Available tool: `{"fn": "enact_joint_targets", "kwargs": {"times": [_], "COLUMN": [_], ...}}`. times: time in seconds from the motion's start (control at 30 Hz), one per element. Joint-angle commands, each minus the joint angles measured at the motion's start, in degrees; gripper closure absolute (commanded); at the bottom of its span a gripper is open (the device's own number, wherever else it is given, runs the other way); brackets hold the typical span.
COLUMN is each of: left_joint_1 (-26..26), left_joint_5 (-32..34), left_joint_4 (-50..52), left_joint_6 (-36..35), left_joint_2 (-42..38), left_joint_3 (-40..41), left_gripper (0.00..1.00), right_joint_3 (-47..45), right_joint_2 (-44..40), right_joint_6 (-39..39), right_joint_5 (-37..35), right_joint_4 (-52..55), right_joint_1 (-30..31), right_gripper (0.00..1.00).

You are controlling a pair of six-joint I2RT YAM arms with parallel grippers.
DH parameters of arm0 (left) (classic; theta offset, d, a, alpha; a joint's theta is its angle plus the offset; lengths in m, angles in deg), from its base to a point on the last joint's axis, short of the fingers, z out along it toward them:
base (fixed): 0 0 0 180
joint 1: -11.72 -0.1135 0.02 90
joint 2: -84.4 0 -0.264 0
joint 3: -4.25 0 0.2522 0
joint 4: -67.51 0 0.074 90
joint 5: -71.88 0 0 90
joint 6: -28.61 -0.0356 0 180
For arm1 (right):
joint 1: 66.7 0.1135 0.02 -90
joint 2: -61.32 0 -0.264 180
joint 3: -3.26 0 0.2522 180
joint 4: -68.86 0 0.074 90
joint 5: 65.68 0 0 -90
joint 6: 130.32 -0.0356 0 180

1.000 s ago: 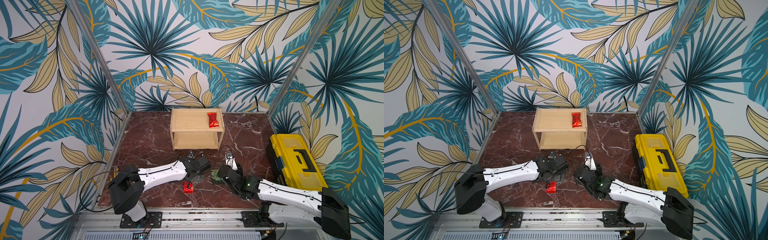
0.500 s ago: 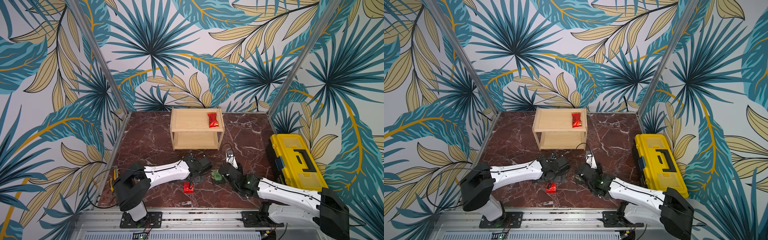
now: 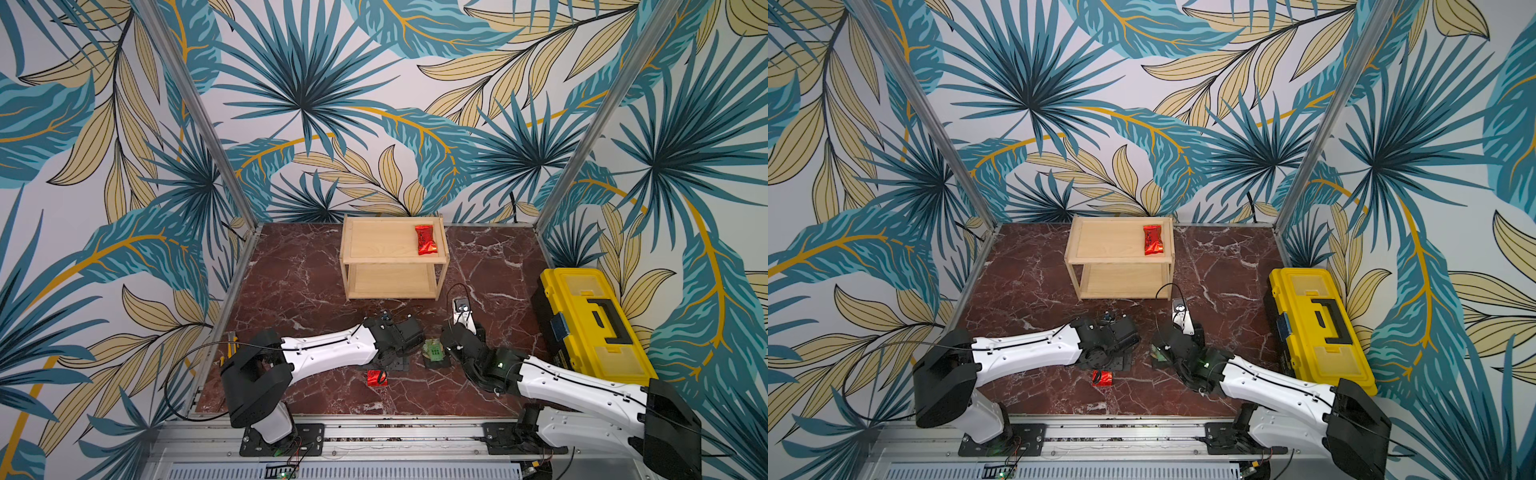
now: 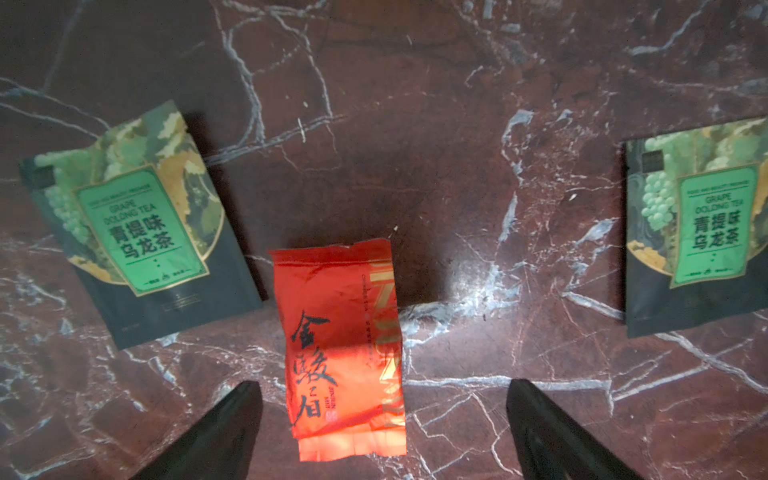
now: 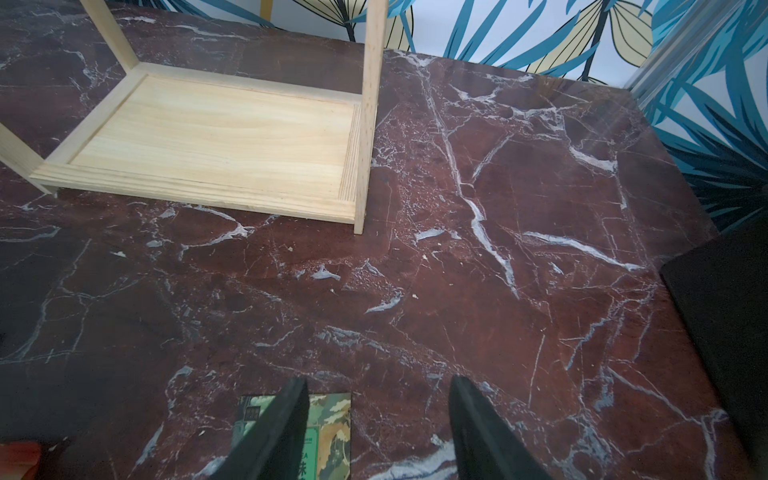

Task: Place the tea bags on the shelf by color
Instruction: Pick up the tea bag from the center of the board.

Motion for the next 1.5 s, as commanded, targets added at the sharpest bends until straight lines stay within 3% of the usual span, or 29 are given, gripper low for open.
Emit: {"fn": "enact_joint_targets", "kwargs": {"times": [0.0, 0.43, 0.73, 1.23, 1.47], "left_joint_1": [0.6, -1.6, -2.4, -2.5, -2.5], "left_joint_5": [0.5, -0.9, -0.9, 0.3, 2.7], "left_joint_4": [1.8, -6.7, -8.8, -6.4, -2.0], "left_joint_6": [1.3, -1.1, -0.5, -0.4, -0.4], "left_joint_2": [1.0, 3.8, 3.4, 2.2, -0.5], "left_joint_3": [1.7, 5.8, 8.1, 7.6, 5.2], "left_gripper": [0.04, 0.13, 0.27, 0.48, 0.5], "right_joint_3": [-0.6, -1.2, -0.9, -0.8, -0.5], "right_joint_2": [0.4, 0.2, 0.9, 0.6, 0.7], "right_joint_6": [0.7, -0.2, 0.1, 0.2, 1.9], "right_joint_5": [-0.1, 1.2, 1.5, 0.9, -1.3], "right_joint_4": [-0.9, -1.4, -1.3, -0.7, -0.7], "right_joint_1": [-0.2, -0.3, -0.2, -0.2, -0.3], "right_gripper": [0.41, 0.51, 0.51, 0.52, 0.52]}}
